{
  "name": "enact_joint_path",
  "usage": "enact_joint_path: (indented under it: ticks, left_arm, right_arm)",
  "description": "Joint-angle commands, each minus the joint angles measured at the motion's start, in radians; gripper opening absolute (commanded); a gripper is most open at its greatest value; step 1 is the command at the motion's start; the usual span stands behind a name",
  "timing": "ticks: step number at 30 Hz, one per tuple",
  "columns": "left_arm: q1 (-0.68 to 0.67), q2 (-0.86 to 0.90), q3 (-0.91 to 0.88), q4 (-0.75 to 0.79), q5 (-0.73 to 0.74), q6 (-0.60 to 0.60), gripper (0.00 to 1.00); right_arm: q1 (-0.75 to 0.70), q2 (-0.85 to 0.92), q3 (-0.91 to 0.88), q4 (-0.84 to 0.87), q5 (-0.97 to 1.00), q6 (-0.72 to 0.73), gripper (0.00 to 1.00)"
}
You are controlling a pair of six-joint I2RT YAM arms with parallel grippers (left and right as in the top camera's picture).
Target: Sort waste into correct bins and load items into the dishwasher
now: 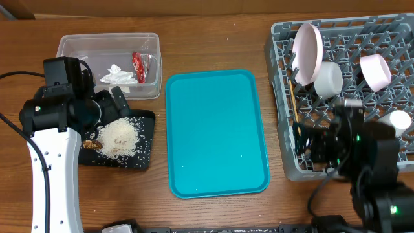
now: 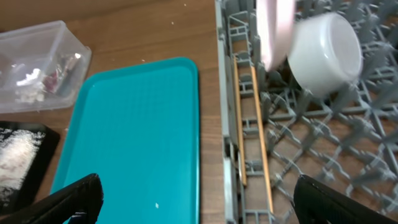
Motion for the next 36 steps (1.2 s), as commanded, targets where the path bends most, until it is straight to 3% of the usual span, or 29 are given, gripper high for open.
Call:
enact_joint_path:
  ticks: [1,6,30,36]
  left_arm:
    - [0.004,0.001,0.014,0.001,-0.003,-0.003,1.0]
    - [0.004,0.001,0.014,0.001,-0.003,-0.003,1.0]
    - [0.004,0.001,0.014,0.001,-0.002,-0.003,1.0]
    - [0.004,0.001,0.014,0.001,-0.003,-0.003,1.0]
  right_arm:
    - [0.002,-0.084,-0.051,-0.045,0.034,-0.005,1.0]
    - [0.002,-0.085,-0.051,-0.149,0.034,-0.005,1.0]
    - [0.003,-0.133,-0.063,-0.154,0.034,-0.013,1.0]
    - [0.003,-0.227,-0.16,-0.008,0.034,-0.013,1.0]
